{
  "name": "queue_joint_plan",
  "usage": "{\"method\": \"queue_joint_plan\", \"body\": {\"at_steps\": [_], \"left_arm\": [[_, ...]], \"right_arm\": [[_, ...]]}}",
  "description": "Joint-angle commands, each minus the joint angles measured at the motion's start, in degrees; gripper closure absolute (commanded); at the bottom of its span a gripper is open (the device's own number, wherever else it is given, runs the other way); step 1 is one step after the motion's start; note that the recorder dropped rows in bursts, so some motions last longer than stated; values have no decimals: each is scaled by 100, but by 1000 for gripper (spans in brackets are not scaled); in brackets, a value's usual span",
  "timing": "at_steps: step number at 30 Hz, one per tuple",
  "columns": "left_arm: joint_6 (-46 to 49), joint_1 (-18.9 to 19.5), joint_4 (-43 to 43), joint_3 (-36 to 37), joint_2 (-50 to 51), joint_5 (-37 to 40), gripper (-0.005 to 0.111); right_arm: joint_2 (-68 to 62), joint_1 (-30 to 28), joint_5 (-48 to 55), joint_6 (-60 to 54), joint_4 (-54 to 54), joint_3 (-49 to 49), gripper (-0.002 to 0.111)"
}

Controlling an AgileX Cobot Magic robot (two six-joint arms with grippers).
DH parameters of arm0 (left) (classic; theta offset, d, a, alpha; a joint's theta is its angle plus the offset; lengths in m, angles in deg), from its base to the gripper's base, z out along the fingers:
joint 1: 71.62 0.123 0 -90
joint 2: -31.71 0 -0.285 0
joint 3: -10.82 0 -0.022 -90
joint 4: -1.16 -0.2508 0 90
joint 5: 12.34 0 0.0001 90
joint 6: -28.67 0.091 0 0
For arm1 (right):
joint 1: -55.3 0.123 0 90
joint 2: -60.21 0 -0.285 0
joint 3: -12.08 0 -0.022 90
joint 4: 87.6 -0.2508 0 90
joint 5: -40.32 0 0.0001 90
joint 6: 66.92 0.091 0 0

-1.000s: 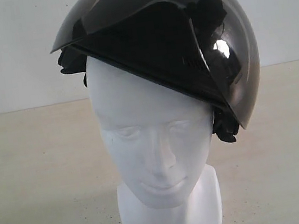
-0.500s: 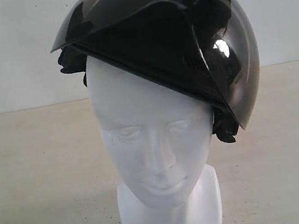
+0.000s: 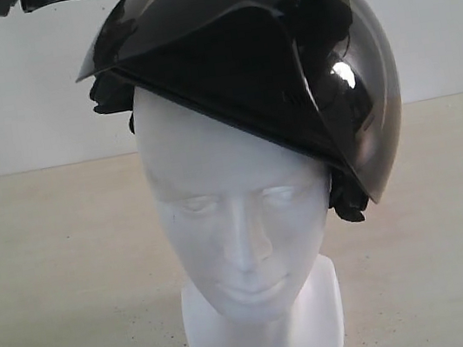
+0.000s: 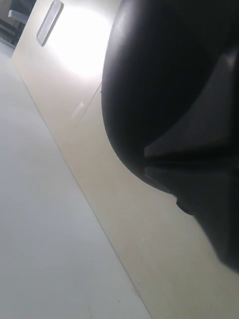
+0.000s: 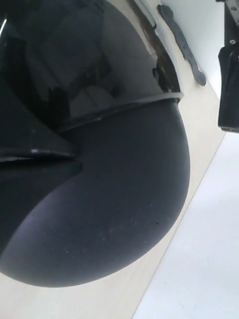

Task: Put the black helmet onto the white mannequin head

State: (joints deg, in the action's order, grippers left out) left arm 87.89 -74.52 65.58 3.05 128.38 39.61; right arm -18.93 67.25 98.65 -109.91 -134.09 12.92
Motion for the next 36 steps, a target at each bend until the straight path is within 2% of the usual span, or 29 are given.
{"method": "queue_joint_plan", "body": {"at_steps": [1, 8, 14, 19, 30, 36], "left_arm": [[279, -181, 172, -39, 87, -165, 102], [299, -246, 61, -597, 352, 518, 102], [356, -262, 7, -602, 384, 765, 102], [356, -530, -234, -602, 538, 831, 102], [342, -496, -274, -611, 547, 1676, 102], [-75, -496, -950, -611, 547, 1801, 102]], "right_arm": [[-1, 5, 148, -51, -115, -22, 108], [-1, 5, 148, -51, -115, -22, 108], [-49, 5, 237, -40, -142, -22, 108], [-65, 5, 318, -51, -292, -22, 108], [-65, 5, 355, -60, -450, -22, 108], [-65, 73, 391, -108, -616, -22, 108]]}}
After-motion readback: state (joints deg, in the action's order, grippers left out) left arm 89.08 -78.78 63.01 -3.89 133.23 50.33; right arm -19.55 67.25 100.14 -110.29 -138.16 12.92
